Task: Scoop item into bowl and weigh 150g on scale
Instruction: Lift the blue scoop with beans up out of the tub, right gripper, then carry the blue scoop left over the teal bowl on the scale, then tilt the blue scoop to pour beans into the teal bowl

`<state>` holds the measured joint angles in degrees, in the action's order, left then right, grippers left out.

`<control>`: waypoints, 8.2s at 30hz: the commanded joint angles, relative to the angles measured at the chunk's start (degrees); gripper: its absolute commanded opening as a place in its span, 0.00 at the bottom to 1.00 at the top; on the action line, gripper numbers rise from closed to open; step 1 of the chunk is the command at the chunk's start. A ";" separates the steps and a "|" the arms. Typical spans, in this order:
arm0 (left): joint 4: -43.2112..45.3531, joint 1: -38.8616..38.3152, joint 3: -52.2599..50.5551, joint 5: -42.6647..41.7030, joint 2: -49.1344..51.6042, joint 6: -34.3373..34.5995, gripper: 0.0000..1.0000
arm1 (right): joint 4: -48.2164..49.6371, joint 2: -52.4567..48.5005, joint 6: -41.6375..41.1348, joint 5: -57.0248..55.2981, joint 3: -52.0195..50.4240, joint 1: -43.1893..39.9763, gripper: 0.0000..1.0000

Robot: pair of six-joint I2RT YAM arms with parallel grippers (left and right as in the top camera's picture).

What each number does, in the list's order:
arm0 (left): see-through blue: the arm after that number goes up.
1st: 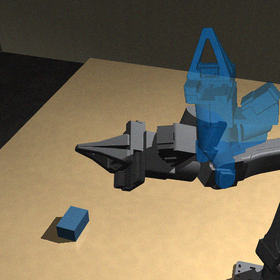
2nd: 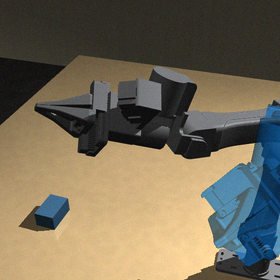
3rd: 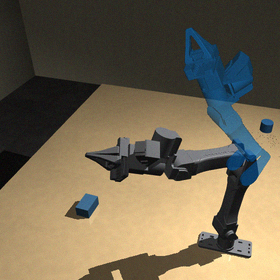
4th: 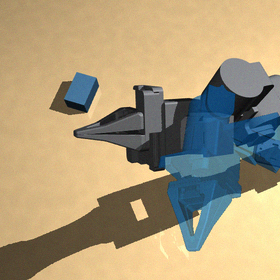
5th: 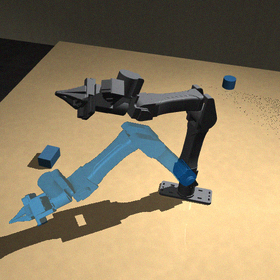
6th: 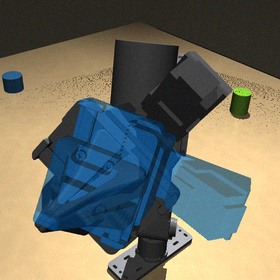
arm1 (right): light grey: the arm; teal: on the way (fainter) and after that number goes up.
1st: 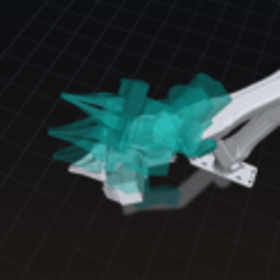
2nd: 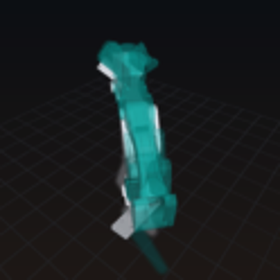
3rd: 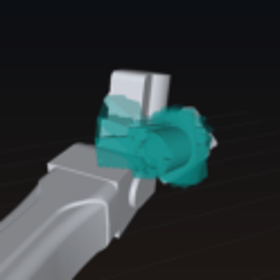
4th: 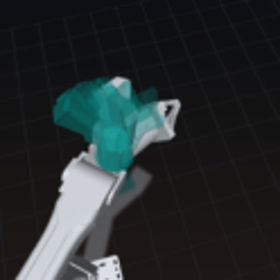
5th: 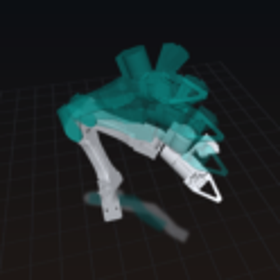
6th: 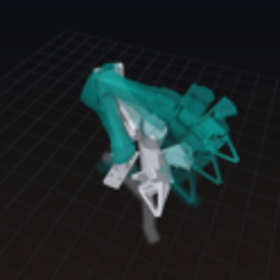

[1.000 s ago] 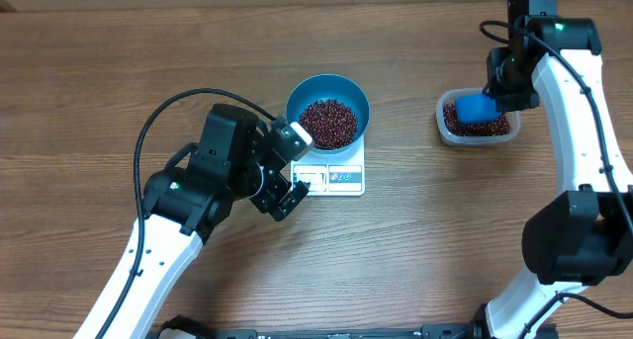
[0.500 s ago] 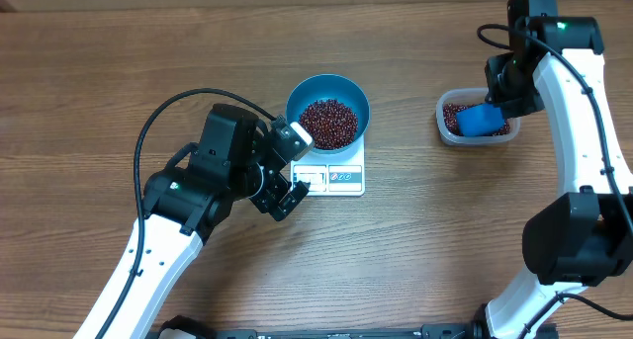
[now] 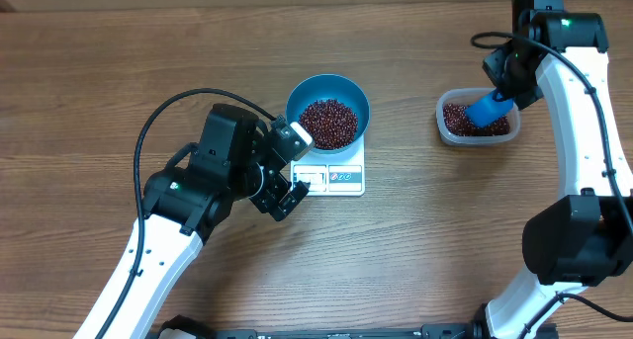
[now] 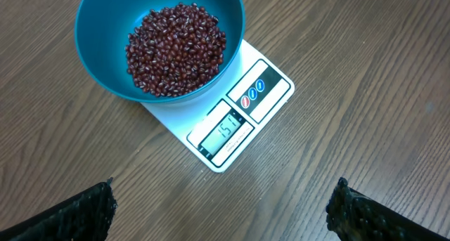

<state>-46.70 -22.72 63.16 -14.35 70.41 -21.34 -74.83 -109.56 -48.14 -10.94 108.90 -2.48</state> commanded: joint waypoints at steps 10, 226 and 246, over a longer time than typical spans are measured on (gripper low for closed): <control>0.20 0.31 0.33 -0.07 -0.02 0.37 1.00 | -1.14 2.21 18.78 -6.51 1.84 2.93 0.04; 0.20 0.31 0.33 -0.09 -0.02 0.37 1.00 | 11.50 -2.01 36.04 -1.49 4.50 35.28 0.04; 0.20 0.31 0.33 -0.07 -0.02 0.37 0.99 | 9.79 0.59 36.44 -5.55 4.87 35.60 0.04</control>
<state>-46.70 -22.72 63.16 -14.35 70.41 -21.37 -65.34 -113.06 -11.92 -14.63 111.53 33.01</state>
